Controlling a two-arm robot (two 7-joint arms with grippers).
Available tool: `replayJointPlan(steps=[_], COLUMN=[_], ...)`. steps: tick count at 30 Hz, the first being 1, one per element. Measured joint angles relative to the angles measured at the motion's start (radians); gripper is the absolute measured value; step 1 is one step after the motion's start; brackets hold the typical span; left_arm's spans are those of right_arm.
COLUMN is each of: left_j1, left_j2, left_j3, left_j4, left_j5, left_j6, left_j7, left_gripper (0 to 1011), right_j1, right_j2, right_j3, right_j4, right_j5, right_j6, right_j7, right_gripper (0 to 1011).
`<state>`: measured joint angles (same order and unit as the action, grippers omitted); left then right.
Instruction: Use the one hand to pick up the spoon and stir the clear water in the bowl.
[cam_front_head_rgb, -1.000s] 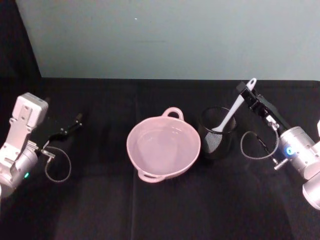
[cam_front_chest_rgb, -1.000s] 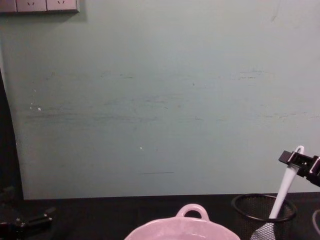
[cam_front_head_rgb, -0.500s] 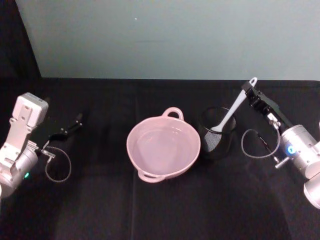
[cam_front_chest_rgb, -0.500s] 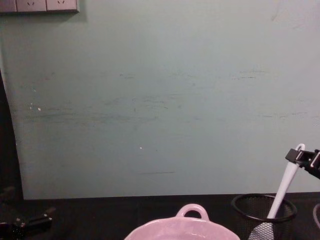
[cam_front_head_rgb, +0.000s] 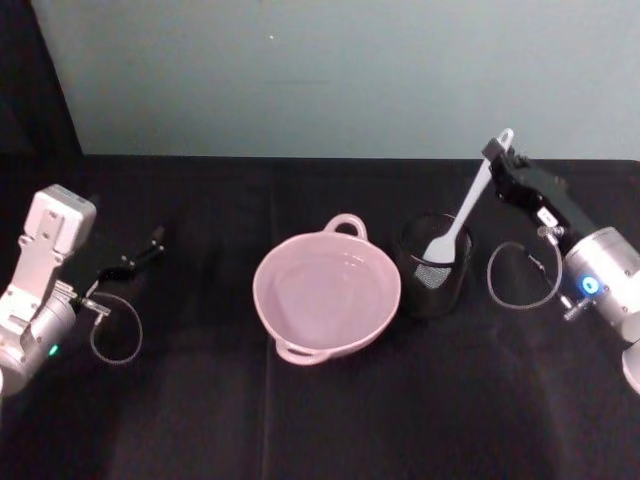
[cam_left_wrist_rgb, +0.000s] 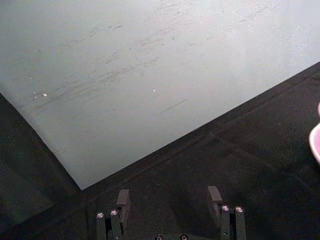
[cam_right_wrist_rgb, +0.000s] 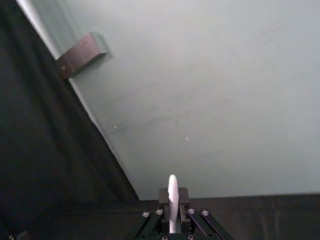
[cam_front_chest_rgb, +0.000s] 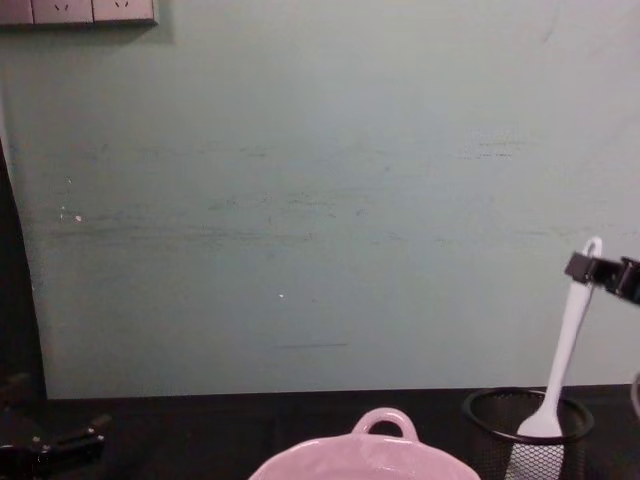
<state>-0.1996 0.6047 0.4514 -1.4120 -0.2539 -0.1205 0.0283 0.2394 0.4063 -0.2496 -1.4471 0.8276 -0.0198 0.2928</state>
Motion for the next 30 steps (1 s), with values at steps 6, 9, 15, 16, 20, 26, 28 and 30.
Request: replayJointPlan(steps=[6,9,15,16,20,26,28,30], left_j1=[0.000,0.000,0.000,0.000,0.000,0.000,0.000,0.000], left_j2=[0.000,0.000,0.000,0.000,0.000,0.000,0.000,0.000], left_j3=[0.000,0.000,0.000,0.000,0.000,0.000,0.000,0.000], left_j4=[0.000,0.000,0.000,0.000,0.000,0.000,0.000,0.000], left_j5=[0.000,0.000,0.000,0.000,0.000,0.000,0.000,0.000], left_j6=[0.000,0.000,0.000,0.000,0.000,0.000,0.000,0.000], left_j7=[0.000,0.000,0.000,0.000,0.000,0.000,0.000,0.000], left_gripper=[1011,1011,1011,1011,1011,1011,1011,1011], right_j1=[0.012,0.024,0.056,0.060,0.087,0.109,0.109,0.109], right_j2=[0.040,0.054,0.075,0.077,0.086,0.093,0.092,0.092], right_j3=[-0.008,-0.009,-0.019,-0.021,-0.033,-0.040,-0.040,-0.040], right_j4=[-0.096,-0.135,-0.196,-0.202,-0.232,-0.260,-0.260,-0.259], right_j5=[-0.067,-0.080,-0.109,-0.112,-0.137,-0.158,-0.158,-0.158], right_j6=[0.048,0.079,0.130,0.135,0.167,0.195,0.195,0.195], right_j7=[-0.019,-0.018,-0.017,-0.017,-0.018,-0.026,-0.026,-0.026], right_gripper=[111,111,111,111,111,111,111,111])
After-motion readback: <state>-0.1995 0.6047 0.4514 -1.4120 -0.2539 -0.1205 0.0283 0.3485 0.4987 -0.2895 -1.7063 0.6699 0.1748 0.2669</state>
